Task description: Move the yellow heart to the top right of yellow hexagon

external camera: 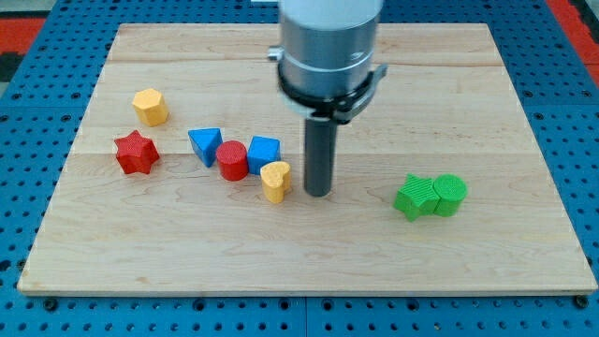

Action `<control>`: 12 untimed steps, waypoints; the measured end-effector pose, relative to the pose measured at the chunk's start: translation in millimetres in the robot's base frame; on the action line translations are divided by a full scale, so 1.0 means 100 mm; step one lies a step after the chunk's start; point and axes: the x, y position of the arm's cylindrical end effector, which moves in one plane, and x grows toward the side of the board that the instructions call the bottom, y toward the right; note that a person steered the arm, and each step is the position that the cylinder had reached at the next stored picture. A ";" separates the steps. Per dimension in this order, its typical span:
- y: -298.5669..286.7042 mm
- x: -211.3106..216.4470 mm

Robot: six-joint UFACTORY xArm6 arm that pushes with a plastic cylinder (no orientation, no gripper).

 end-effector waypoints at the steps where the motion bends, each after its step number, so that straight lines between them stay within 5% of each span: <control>1: -0.01 0.57; 2: -0.53 0.44; 4: -0.36 -0.30; 10: 1.25 -1.18; 11: 1.08 -1.40; 12: 0.27 -1.31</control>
